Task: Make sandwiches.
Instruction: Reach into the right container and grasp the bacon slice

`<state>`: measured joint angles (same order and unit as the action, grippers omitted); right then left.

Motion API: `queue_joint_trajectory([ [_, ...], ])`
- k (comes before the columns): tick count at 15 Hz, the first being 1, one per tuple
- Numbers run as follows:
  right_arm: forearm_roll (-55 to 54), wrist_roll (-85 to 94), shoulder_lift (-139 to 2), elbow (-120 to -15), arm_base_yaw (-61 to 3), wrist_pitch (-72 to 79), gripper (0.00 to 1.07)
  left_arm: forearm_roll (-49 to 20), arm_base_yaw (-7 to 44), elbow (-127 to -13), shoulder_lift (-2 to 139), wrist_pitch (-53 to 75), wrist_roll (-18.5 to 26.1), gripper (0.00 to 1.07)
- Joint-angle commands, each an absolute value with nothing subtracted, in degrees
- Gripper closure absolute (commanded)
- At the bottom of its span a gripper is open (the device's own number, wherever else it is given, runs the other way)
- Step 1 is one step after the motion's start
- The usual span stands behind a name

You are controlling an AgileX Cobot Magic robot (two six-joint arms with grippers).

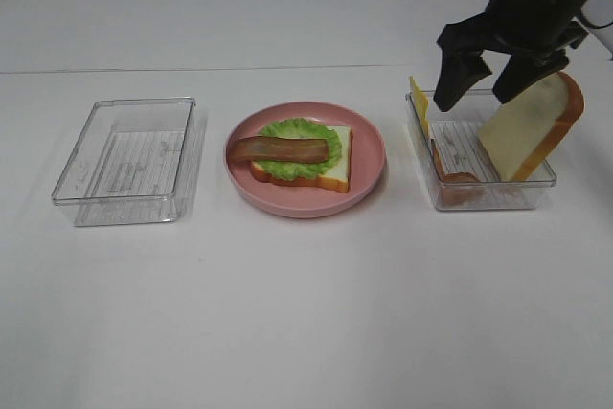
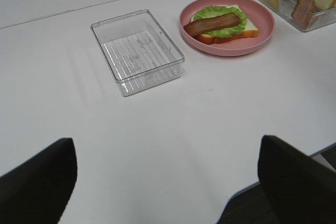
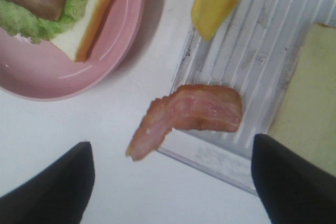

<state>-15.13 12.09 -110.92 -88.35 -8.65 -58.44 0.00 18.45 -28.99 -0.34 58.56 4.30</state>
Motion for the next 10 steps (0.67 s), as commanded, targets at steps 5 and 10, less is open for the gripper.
queue_joint_trajectory([
  [5, -16.21, 10.26, -121.24, -92.3, -10.03, -59.64, 0.4, 0.0, 18.39, -28.76, -1.55, 58.84, 4.58, 0.2],
  [10, -14.95, 10.26, -122.67, -92.3, -9.91, -58.9, 0.54, 0.0, 18.39, -28.76, -1.55, 58.84, 4.58, 0.2],
])
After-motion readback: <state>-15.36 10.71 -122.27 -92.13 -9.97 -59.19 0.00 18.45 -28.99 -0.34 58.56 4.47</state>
